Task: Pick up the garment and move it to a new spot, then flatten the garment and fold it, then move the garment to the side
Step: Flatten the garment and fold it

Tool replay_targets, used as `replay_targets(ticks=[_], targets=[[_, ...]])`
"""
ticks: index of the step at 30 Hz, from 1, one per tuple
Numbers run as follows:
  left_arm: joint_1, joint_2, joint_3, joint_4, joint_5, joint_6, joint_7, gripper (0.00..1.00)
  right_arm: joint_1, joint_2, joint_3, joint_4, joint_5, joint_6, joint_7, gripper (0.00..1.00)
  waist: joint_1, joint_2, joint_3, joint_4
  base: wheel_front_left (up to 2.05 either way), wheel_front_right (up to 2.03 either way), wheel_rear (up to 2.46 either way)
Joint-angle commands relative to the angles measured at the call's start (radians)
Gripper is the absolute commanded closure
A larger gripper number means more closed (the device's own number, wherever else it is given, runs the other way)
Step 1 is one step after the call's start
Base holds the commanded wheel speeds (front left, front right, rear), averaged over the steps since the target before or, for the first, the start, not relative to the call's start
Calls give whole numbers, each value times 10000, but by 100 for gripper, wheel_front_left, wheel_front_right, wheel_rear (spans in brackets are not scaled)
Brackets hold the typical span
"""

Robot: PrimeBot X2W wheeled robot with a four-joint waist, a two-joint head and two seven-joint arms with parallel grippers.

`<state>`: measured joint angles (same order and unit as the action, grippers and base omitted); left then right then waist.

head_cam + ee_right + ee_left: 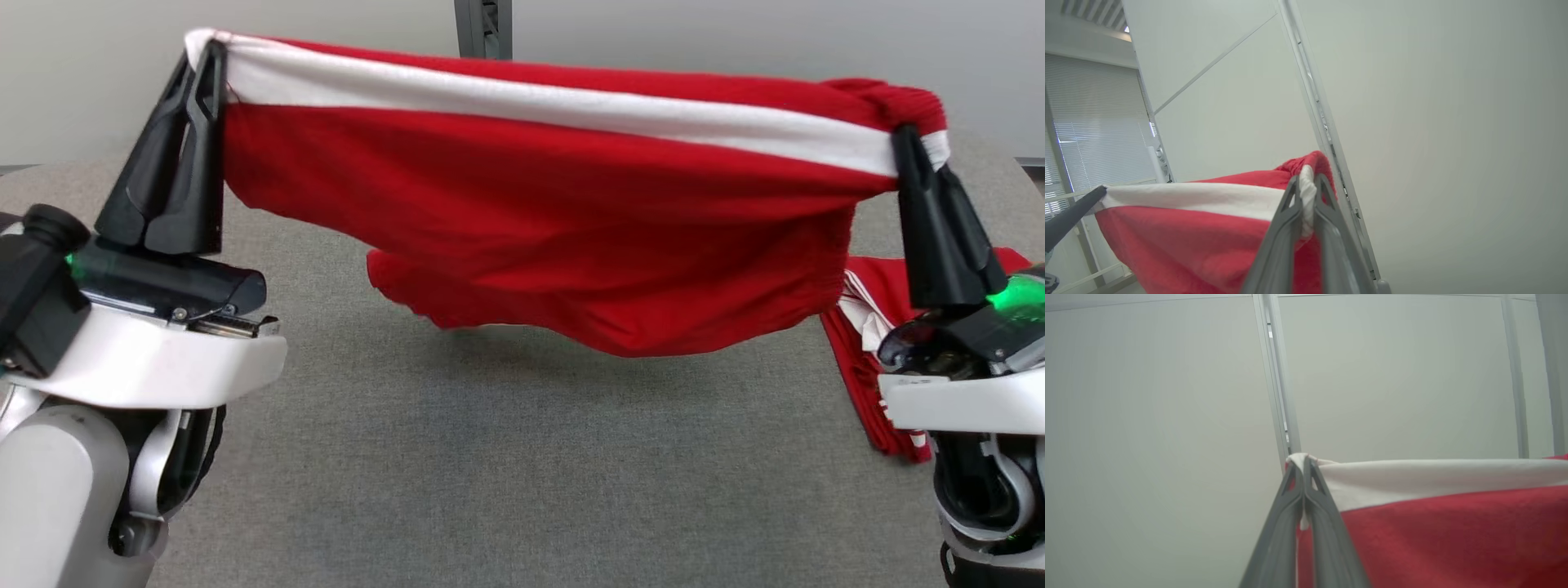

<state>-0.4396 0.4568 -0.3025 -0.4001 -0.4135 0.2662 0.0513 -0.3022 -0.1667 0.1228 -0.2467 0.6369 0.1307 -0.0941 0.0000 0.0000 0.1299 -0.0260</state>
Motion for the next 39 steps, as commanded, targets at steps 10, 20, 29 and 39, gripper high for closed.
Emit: replay_targets(ticks=[10,20,29,39], targets=[[-407,-136,108,-1071,339,483,33,100,-33,54,-420,-1210,473,4,437,100,0,0,43,-93,0,0,0],[-2260,-665,-149,2084,-645,-405,319,100,-2337,-800,374,1307,-365,5,180,100,0,0,880,-80,0,0,0],[-5838,-1665,-596,6810,-897,-1789,-329,100,-6010,-1037,1907,5019,412,5,-394,100,0,0,1854,167,0,0,0],[-9580,-2695,-475,11173,-828,-2692,-2416,100,-9877,-484,3006,9033,1530,7,-1545,100,0,0,2605,350,0,0,0]])
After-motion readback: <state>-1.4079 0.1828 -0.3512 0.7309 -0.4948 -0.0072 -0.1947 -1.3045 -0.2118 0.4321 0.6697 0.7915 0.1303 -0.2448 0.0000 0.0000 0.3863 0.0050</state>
